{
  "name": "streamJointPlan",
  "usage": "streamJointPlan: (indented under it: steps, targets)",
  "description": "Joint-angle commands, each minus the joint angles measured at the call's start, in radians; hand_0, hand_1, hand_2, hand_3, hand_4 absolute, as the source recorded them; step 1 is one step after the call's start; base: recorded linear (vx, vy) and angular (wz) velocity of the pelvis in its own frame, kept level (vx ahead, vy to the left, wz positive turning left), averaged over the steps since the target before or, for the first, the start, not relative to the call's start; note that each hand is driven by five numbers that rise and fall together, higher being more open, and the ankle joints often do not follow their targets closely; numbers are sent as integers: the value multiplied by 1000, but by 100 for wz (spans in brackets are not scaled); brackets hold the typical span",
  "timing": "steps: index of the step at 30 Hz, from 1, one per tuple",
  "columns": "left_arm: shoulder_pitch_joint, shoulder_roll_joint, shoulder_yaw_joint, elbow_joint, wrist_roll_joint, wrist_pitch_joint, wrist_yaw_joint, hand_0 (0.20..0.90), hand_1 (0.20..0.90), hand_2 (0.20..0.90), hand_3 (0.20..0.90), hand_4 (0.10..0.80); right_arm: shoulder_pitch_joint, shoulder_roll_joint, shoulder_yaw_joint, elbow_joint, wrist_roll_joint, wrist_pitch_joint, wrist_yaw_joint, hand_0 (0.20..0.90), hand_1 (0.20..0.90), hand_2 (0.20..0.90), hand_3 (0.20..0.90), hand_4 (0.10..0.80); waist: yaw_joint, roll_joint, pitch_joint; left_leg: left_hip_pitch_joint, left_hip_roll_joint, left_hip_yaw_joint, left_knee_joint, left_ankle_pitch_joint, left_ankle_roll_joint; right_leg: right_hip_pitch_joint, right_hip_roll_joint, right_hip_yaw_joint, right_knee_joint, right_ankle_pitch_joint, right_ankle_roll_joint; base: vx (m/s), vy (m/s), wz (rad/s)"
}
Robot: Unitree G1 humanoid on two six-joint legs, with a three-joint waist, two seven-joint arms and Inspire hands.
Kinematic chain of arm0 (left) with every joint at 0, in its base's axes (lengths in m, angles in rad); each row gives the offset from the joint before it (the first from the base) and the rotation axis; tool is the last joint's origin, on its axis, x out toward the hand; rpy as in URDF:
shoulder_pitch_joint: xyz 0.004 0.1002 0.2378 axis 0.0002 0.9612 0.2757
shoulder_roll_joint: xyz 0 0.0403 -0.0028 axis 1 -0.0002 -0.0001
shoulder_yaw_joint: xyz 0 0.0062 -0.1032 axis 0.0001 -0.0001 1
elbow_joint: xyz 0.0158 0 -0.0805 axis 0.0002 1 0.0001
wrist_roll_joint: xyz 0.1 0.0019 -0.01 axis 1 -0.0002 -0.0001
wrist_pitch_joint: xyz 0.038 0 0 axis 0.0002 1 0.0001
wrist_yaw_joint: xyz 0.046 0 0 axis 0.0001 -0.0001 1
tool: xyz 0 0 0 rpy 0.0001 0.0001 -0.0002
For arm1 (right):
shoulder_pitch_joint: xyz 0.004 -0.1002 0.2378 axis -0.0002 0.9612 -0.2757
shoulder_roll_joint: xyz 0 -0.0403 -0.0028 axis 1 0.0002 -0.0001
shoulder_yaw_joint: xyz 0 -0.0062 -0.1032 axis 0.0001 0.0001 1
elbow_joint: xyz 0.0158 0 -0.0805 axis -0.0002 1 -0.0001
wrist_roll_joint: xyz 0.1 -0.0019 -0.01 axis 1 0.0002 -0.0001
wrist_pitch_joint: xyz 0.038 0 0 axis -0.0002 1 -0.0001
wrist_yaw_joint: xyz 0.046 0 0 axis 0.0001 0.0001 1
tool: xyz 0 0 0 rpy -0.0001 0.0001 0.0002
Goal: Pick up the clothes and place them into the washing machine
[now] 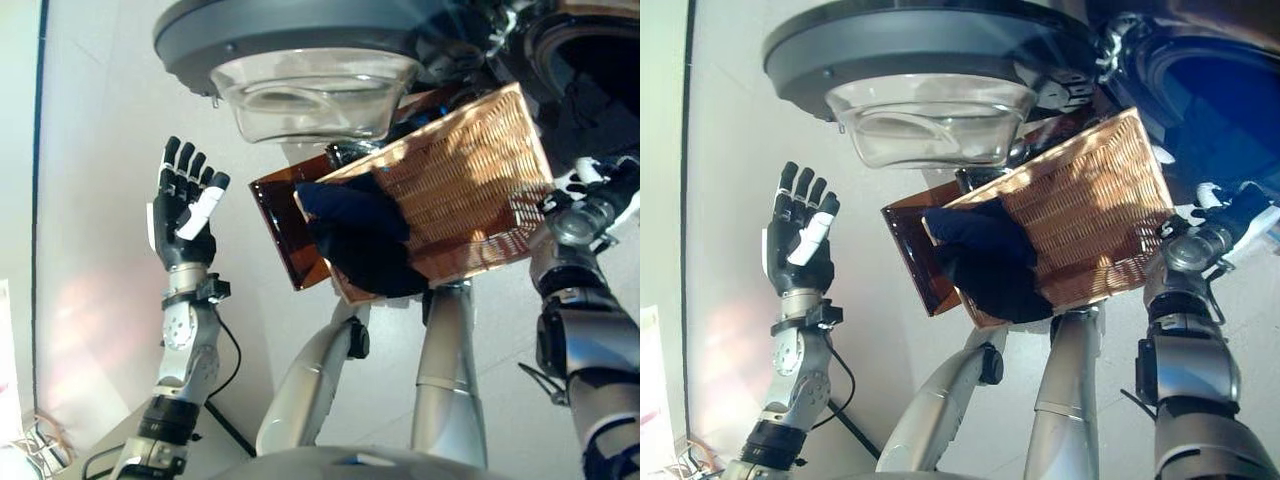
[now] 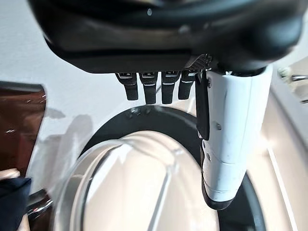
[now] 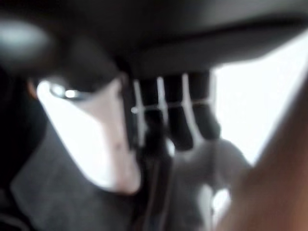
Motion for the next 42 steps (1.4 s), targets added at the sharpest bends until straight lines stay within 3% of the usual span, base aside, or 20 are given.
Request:
streamJointPlan:
  steps: [1, 10, 27, 34, 42]
  targets:
    - [-3, 36, 55, -70, -24, -112, -9, 900, 900, 900, 900, 800, -2, -88, 56, 12, 50, -84, 22, 200, 200, 200, 200, 300, 32, 44, -93, 23, -6, -12, -4, -102, -77, 60, 39, -67, -218, 84, -7, 0, 0, 0]
    - [-13, 41, 42, -56, -33, -105, -36, 900, 900, 900, 900, 800, 17, -102, 13, 9, 182, -121, 104, 200, 200, 200, 200, 300, 27, 31, -119, 78, 9, -27, -7, -104, -88, 137, 39, -89, -243, 81, -9, 2, -12, 1]
    - [-26, 50, 50, -11, -45, -90, -69, 900, 900, 900, 900, 800, 61, -72, -28, -75, 344, -206, 220, 200, 200, 200, 200, 300, -12, -49, -137, 182, 47, -73, -9, -102, -113, 318, 45, -154, -318, 76, -28, -3, -55, 5]
    - [-29, 60, 65, 0, -37, -93, -53, 900, 900, 900, 900, 800, 67, -61, -83, -138, 387, -265, 177, 200, 200, 200, 200, 300, -26, -69, -139, 215, 59, -92, -9, -102, -124, 372, 50, -173, -335, 70, -34, -2, -42, 6]
    - [-21, 55, 69, -8, -16, -99, -27, 900, 900, 900, 900, 800, 39, -99, -89, -169, 295, -278, 70, 200, 200, 200, 200, 300, -23, -72, -137, 210, 62, -100, -9, -100, -126, 375, 53, -179, -340, 67, -37, 0, 0, 0]
